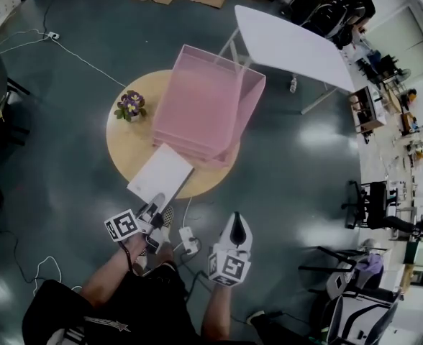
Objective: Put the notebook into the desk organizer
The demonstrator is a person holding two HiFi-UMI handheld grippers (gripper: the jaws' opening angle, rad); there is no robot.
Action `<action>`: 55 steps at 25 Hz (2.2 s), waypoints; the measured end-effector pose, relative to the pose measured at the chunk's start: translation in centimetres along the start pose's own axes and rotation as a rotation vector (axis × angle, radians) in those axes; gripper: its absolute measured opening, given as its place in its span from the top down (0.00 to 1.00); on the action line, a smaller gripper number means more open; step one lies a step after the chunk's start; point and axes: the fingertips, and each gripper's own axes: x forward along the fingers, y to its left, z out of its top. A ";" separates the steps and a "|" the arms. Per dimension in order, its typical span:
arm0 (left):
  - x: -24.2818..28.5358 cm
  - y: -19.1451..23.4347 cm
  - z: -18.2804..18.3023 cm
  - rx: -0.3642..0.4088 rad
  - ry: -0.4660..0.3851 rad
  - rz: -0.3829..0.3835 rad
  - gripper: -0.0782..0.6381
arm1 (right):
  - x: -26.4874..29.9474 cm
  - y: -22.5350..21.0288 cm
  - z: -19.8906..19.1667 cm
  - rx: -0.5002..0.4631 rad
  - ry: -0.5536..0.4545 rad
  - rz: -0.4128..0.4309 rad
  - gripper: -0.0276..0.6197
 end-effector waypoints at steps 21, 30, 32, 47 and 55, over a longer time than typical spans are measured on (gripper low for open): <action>5.5 -0.2 1.7 -0.026 -0.027 -0.050 0.87 | 3.0 -1.5 -0.6 -0.016 0.059 0.020 0.95; 10.0 0.6 3.0 -0.022 -0.020 -0.029 0.87 | 6.4 -3.2 -0.5 -0.013 0.077 0.019 0.95; 9.8 0.4 3.2 -0.036 -0.025 -0.050 0.87 | 6.2 -2.6 -0.5 -0.008 0.080 0.021 0.95; 15.4 1.3 5.0 -0.051 -0.009 -0.062 0.87 | 10.8 -3.7 -1.6 0.003 0.142 0.026 0.95; 18.2 2.8 6.3 -0.047 -0.027 -0.017 0.87 | 13.4 -4.6 -2.5 0.015 0.180 0.024 0.95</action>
